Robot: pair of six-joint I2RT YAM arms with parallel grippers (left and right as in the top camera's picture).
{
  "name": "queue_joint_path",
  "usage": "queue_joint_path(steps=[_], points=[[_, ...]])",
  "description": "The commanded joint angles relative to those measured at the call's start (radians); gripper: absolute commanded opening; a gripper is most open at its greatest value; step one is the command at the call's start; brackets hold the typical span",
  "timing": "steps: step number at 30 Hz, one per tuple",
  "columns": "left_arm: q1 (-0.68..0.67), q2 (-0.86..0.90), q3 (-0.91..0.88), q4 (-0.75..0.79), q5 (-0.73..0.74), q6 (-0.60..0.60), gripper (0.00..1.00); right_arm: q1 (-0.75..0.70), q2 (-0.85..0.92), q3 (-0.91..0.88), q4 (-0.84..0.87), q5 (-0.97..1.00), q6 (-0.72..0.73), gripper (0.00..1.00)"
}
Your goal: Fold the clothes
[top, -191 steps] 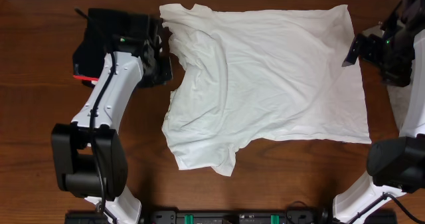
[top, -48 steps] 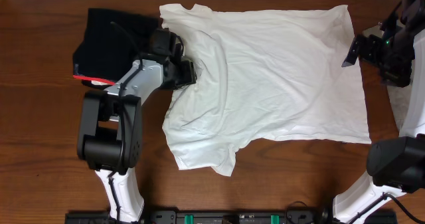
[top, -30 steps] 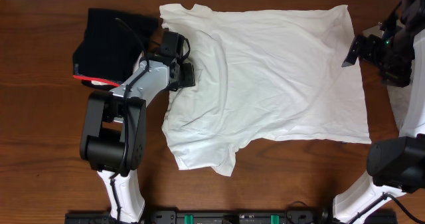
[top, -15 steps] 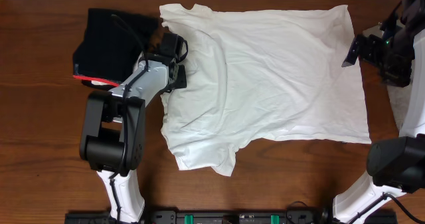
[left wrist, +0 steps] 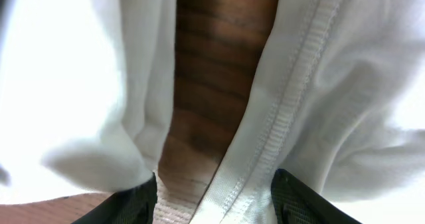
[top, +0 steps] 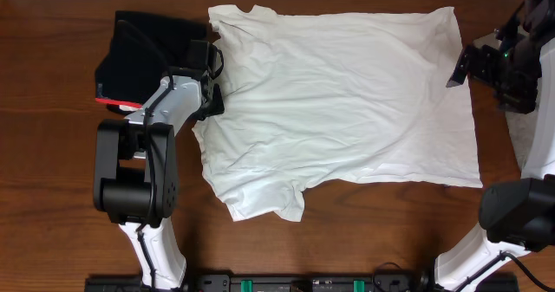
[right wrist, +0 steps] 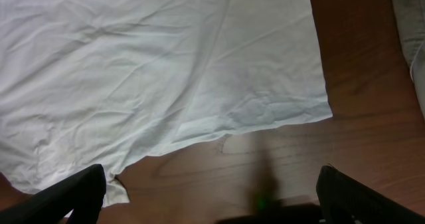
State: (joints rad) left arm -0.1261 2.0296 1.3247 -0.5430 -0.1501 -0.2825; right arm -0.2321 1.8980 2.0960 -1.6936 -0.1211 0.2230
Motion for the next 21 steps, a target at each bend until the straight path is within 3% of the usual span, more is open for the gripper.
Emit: queue_joint_path(steps=[1,8,12,21], points=[[0.011,-0.001,-0.012,-0.046,-0.07,-0.026,0.57,-0.002,0.0,-0.003,-0.001,0.006,-0.011,0.99],[0.004,-0.184,-0.011,-0.068,-0.071,-0.061,0.58,-0.003,0.0,-0.003,-0.001,0.006,-0.011,0.99],[-0.005,-0.346,-0.011,-0.09,-0.001,-0.074,0.66,-0.003,0.0,-0.003,-0.001,0.006,-0.011,0.99],[-0.014,-0.599,-0.012,-0.376,0.178,-0.189,0.71,-0.002,0.0,-0.003,-0.001,0.006,-0.011,0.99]])
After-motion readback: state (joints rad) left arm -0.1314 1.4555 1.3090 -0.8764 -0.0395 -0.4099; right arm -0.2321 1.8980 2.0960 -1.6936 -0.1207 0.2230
